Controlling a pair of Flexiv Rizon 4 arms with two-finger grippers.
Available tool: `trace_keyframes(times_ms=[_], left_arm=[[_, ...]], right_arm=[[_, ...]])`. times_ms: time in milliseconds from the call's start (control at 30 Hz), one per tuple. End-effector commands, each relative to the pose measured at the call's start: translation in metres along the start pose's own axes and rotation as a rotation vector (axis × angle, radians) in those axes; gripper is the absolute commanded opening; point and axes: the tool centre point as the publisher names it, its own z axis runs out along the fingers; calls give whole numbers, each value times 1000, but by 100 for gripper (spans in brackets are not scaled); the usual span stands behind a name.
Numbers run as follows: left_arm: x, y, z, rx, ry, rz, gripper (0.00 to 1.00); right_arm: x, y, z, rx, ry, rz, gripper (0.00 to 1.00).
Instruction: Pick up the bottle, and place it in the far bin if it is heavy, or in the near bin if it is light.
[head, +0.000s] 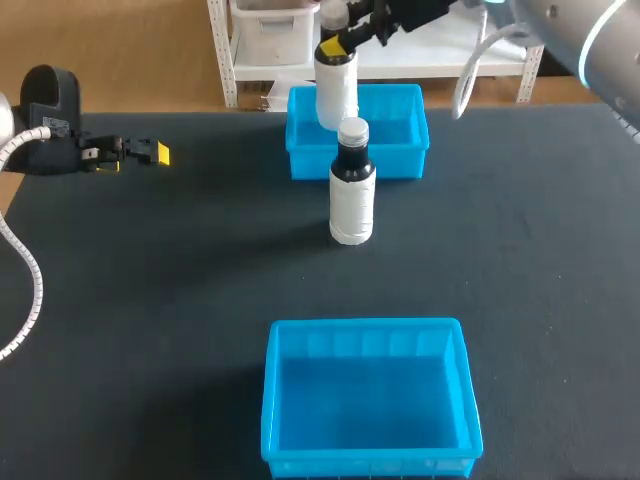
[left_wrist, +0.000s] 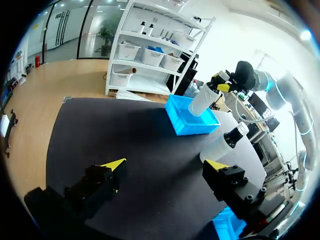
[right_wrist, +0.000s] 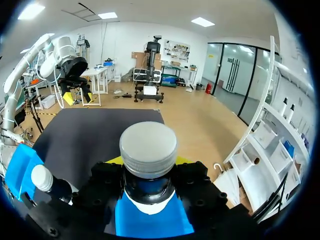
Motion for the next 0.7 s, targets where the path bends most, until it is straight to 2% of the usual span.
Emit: trace_keyframes(times_ms=[33, 700], left_arm=[[0, 0, 0, 0, 0, 0, 100], [0, 0, 0, 0, 0, 0, 100]], right_arm=[[-1, -25, 16, -286, -3, 4, 0], [25, -24, 41, -310, -3, 95, 0]])
